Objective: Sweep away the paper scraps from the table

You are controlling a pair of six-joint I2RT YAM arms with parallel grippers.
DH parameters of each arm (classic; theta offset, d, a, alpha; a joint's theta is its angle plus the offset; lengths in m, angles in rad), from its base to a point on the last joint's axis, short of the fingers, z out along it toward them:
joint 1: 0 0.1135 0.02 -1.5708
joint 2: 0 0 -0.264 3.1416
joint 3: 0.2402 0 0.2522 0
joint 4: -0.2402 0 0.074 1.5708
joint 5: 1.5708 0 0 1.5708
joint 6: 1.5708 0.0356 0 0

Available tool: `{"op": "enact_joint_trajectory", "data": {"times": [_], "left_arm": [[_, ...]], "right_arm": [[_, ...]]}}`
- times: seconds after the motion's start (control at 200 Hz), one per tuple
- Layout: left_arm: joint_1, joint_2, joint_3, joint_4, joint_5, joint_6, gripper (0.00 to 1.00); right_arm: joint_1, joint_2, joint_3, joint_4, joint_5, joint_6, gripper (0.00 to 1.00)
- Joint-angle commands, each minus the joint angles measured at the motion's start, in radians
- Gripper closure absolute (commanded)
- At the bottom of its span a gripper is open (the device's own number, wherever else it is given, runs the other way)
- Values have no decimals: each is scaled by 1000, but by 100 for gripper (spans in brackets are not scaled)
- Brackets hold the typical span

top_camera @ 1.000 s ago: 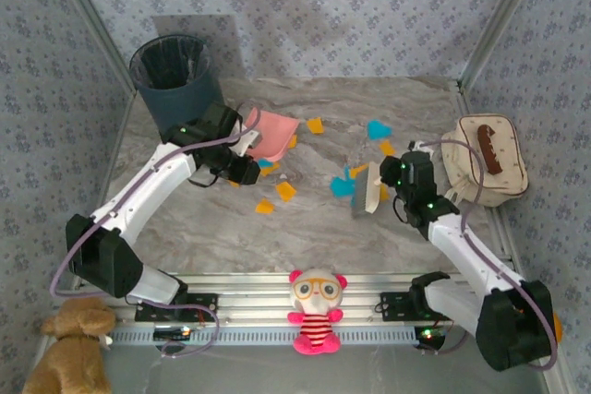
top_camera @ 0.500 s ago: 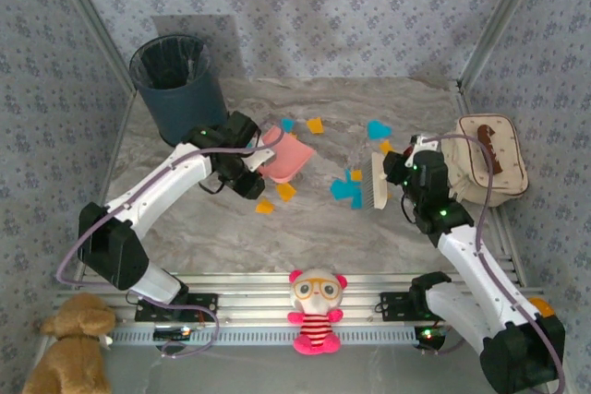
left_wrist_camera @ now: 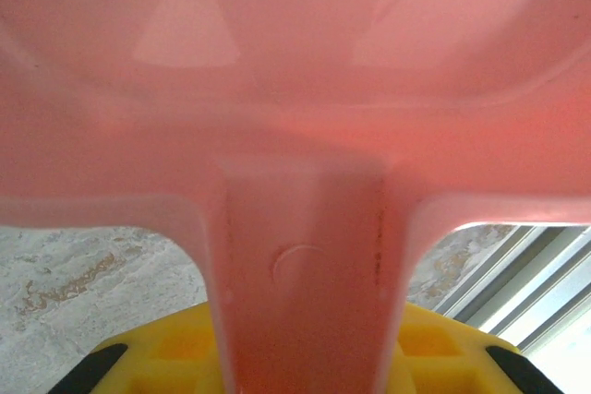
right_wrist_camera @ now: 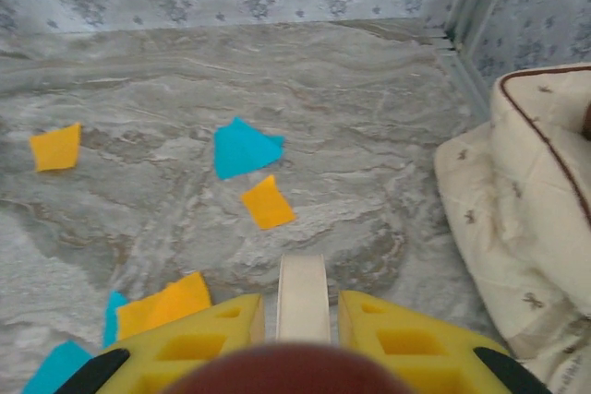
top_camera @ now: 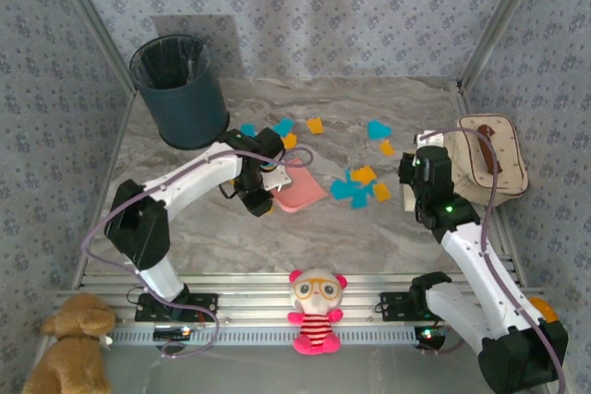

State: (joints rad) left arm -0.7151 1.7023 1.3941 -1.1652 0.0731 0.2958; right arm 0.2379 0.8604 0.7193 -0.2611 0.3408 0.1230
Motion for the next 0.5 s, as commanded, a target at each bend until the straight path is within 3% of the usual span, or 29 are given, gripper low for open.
{"op": "enact_joint_trajectory", "data": {"times": [0.0, 0.495], "left_arm": [[-30, 47, 77, -60, -30, 39, 100], [-100, 260, 250, -178, -96, 93, 100]], "right_arm": [[-23, 8, 26, 47, 47, -66, 100], [-35, 135, -21, 195, -8, -167, 100]]}}
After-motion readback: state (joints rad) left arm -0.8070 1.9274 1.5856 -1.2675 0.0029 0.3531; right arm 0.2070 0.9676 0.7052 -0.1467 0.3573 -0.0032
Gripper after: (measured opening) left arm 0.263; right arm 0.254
